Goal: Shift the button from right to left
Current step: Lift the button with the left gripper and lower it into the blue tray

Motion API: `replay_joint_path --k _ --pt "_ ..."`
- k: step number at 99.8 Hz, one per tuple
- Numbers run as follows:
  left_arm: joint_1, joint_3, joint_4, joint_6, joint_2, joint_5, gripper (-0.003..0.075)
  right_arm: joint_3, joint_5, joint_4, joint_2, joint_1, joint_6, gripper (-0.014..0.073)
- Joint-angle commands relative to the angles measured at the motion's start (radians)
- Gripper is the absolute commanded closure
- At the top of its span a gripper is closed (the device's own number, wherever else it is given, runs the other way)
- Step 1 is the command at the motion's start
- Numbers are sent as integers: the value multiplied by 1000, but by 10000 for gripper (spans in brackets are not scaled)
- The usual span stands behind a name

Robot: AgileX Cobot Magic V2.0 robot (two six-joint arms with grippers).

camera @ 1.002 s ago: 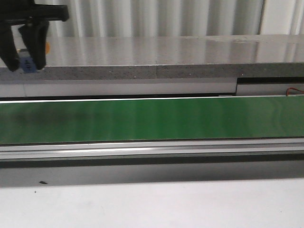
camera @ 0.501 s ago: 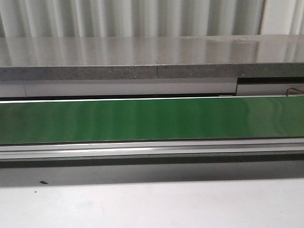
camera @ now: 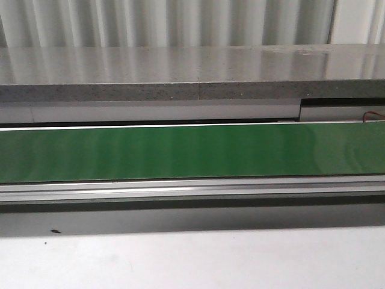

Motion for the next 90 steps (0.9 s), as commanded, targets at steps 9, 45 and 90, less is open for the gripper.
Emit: replay_joint_path --k 9,45,90 --pt "25 -1 4 111 19 17 513 -27 -84 -11 10 1 -7 662" --pt "27 -1 4 201 154 -3 512 -27 -84 -11 10 1 -7 662" --pt "33 -1 27 194 175 -14 267 -27 -84 -11 10 1 -7 662"
